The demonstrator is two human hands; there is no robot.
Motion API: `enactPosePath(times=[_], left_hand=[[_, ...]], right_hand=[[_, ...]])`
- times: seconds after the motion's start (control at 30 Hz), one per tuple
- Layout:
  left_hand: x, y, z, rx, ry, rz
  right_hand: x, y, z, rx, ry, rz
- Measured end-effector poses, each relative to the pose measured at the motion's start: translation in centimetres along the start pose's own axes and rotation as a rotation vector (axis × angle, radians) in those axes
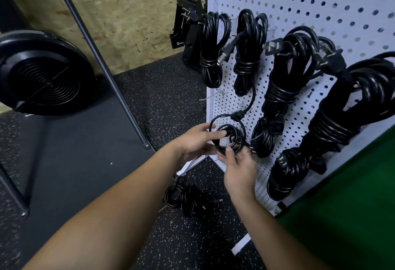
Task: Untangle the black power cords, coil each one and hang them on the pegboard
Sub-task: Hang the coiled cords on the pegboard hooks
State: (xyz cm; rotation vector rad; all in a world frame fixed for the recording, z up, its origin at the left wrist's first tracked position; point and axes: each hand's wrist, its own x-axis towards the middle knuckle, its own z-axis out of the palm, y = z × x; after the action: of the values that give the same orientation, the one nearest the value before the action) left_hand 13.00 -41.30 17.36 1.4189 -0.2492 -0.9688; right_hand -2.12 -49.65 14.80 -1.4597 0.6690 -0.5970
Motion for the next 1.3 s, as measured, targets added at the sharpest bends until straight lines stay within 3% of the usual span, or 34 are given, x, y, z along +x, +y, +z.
enactPosePath(times=[0.2, 0.57, 0.7, 0.83, 1.3], left_hand=[[-0.7, -0.1, -1.2, 0.043, 0.015, 0.052], [-4.6, 0.9, -2.4, 0.118, -0.122, 0.19], [-5.5, 1.6, -3.2, 0.077, -0.093, 0.249], [-4.9, 2.3, -3.6, 0.049, -0.066, 0.314], [0.4, 2.0, -0.8, -0.18, 0.036, 0.208]], right_hand=[[-0.9, -0.9, 0.7, -0.003, -0.009, 0.001], [-4.0, -2.1, -0.4, -0.083, -0.072, -0.081], [-4.4, -3.3, 0.4, -0.027, -0.122, -0.167], [-3.6, -4.5, 1.5, 0.024, -0.123, -0.131], [0.6, -3.9, 3.1, 0.171, 0.064, -0.047]])
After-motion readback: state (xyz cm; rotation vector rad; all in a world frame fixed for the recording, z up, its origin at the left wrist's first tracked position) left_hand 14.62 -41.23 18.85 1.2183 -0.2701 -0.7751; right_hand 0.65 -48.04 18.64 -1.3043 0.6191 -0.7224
